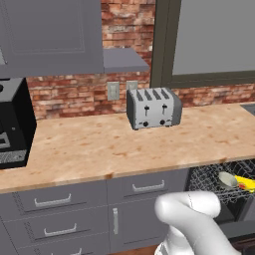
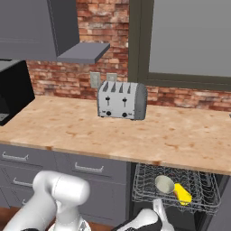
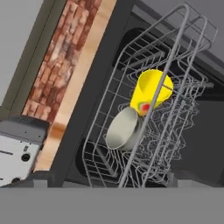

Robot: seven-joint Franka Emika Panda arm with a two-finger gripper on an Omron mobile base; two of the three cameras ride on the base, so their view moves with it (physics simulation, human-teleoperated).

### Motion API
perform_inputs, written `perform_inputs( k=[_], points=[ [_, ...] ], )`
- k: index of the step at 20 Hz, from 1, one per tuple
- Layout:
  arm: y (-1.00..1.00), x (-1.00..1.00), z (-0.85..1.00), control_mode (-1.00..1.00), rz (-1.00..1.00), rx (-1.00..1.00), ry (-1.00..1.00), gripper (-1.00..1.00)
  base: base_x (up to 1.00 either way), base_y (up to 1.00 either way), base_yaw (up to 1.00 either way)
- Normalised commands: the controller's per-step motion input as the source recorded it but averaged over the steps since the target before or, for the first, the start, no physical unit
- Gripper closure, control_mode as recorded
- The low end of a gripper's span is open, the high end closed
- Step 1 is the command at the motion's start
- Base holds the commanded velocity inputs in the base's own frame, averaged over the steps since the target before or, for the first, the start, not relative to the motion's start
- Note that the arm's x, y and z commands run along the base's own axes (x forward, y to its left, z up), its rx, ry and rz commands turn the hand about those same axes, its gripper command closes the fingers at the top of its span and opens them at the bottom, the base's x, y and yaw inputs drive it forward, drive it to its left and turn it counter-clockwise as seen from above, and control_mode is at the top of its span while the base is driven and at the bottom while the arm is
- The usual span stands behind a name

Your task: Pick up the cup and bowl from the counter, place them in the dishwasher, and close the dishwasher door.

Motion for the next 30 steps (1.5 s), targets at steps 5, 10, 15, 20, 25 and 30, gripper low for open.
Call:
perform_inputs(
  k=[5, 10, 15, 20, 25, 30],
  points=[
    [0.00, -0.43, 0.02, -1.00, 0.07, 0.00, -0.17, -1.00, 0.00, 0.00, 0.00],
    [-0.14, -0.53, 0.00, -1.00, 0.10, 0.00, -0.16, -1.00, 0.00, 0.00, 0.00],
    [-0.17, -0.62, -0.09, -1.00, 0.10, 0.00, -0.14, -1.00, 0.00, 0.00, 0.00],
    [-0.11, -0.45, -0.46, -1.00, 0.10, 0.00, -0.08, -1.00, 0.00, 0.00, 0.00],
    [-0.14, -0.18, -0.57, -1.00, 0.12, 0.00, -0.06, -1.00, 0.00, 0.00, 0.00],
    [-0.20, -0.16, -0.56, -1.00, 0.13, 0.00, -0.06, -1.00, 0.00, 0.00, 0.00]
  ],
)
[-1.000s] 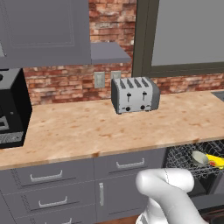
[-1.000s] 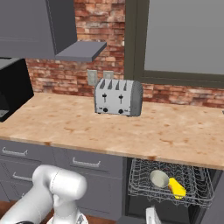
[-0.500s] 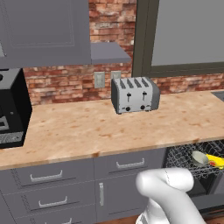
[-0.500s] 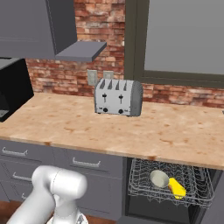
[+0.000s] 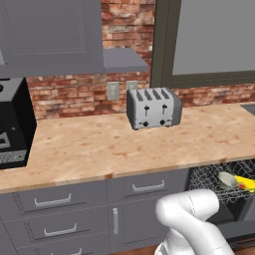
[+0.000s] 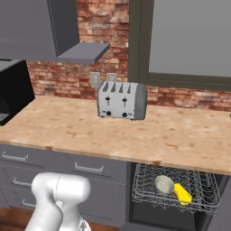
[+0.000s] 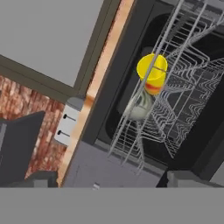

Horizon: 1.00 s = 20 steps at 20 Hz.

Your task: Pick up the cup and bowl from the counter, place them in the dishwasher, and close the dishwasher door.

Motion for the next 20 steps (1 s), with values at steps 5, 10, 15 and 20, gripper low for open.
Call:
perform_inputs(
  k=[5, 10, 15, 20],
  points=[
    [-0.21, -0.06, -0.60, -1.00, 0.11, 0.00, -0.05, -1.00, 0.00, 0.00, 0.00],
    [-0.27, 0.04, -0.61, -1.00, 0.05, 0.00, -0.03, -1.00, 0.00, 0.00, 0.00],
    [-0.35, 0.02, -0.74, -1.00, 0.02, 0.00, -0.01, -1.00, 0.00, 0.00, 0.00],
    [-0.32, 0.09, -0.79, -1.00, 0.00, 0.00, -0.02, -1.00, 0.00, 0.00, 0.00]
  ],
)
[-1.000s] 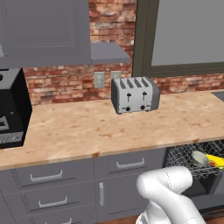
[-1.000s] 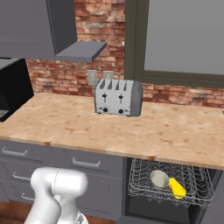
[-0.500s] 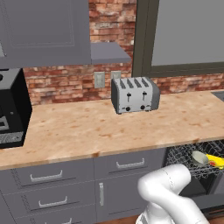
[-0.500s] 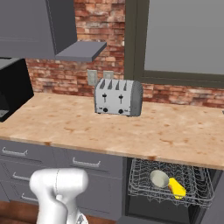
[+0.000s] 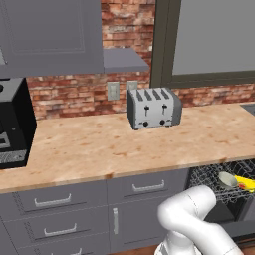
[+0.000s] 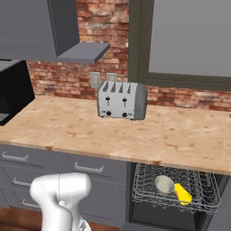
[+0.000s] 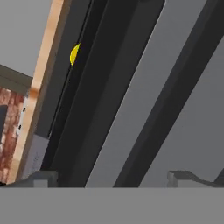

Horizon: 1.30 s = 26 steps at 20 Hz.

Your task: Pick up the cup and bowl from the counter, place them in the dishwasher, and close the dishwasher door.

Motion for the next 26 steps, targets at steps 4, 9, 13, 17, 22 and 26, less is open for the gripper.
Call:
perform_inputs(
  k=[4, 9, 13, 17, 22, 26],
  points=[
    [-0.41, 0.18, -0.67, -1.00, 0.03, 0.00, -0.07, -1.00, 0.00, 0.00, 0.00],
    [-0.47, 0.03, -0.83, -1.00, 0.06, 0.00, -0.09, -1.00, 0.00, 0.00, 0.00],
    [-0.49, 0.00, -0.92, -1.00, 0.07, 0.00, -0.10, -1.00, 0.00, 0.00, 0.00],
    [-0.49, 0.00, -0.99, -1.00, 0.07, 0.00, -0.11, -1.00, 0.00, 0.00, 0.00],
    [-0.43, 0.08, -0.73, -1.00, 0.04, 0.00, -0.13, -1.00, 0.00, 0.00, 0.00],
    [-0.19, 0.48, -0.39, -1.00, 0.00, 0.00, -0.21, -1.00, 0.00, 0.00, 0.00]
  ],
)
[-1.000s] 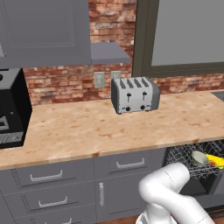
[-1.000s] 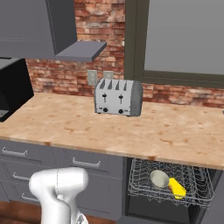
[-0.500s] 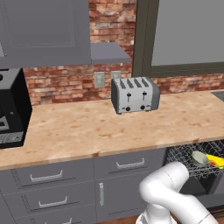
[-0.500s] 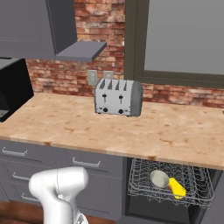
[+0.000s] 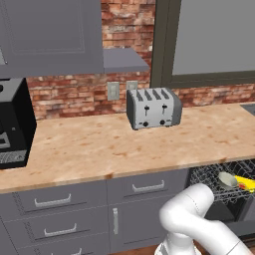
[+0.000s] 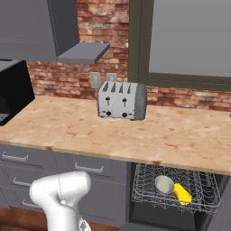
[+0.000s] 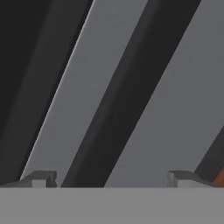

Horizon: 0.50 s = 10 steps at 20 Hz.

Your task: Pick up the cup and bowl from the counter, place them in the dishwasher, and close the dishwasher door.

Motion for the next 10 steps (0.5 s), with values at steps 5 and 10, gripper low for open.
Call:
perform_inputs(
  k=[5, 10],
  points=[
    [0.00, 0.73, -0.30, -1.00, -0.04, 0.00, -0.22, -1.00, 0.00, 0.00, 0.00],
    [0.00, 0.88, -0.17, -1.00, -0.06, 0.00, -0.21, -1.00, 0.00, 0.00, 0.00]
  ],
)
